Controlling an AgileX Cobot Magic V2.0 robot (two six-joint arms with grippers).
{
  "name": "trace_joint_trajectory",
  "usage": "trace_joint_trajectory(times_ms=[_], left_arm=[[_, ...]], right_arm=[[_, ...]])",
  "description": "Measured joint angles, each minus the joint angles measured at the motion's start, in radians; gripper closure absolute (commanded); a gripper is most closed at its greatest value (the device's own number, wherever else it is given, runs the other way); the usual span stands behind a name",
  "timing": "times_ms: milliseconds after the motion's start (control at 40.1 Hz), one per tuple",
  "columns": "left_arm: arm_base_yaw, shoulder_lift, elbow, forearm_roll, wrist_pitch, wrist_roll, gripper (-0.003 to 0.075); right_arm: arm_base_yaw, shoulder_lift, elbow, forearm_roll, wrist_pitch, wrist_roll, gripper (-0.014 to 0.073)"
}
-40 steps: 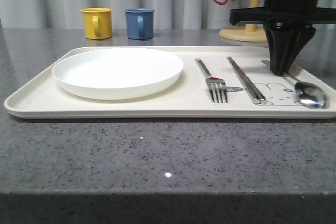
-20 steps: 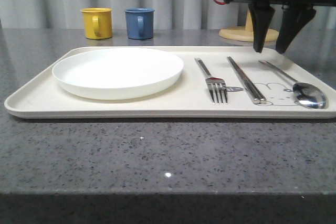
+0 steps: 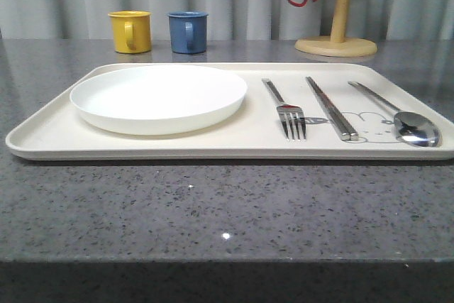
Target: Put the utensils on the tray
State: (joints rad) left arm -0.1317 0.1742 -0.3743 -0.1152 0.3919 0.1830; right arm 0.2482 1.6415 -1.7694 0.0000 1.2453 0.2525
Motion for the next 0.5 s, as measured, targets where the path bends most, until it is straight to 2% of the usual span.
trace_joint_trajectory(times_ms=[100, 499], left_arm=[[0.000, 0.000, 0.000, 0.000, 0.000, 0.000, 0.0738], [0.000, 0.000, 0.000, 0.000, 0.000, 0.000, 0.0738]], right_arm=[[0.000, -0.120, 0.117, -0.012, -0.047, -0.025, 0.0662], [0.000, -0.760, 0.840, -0.105, -0.541, -0.052, 0.0662]])
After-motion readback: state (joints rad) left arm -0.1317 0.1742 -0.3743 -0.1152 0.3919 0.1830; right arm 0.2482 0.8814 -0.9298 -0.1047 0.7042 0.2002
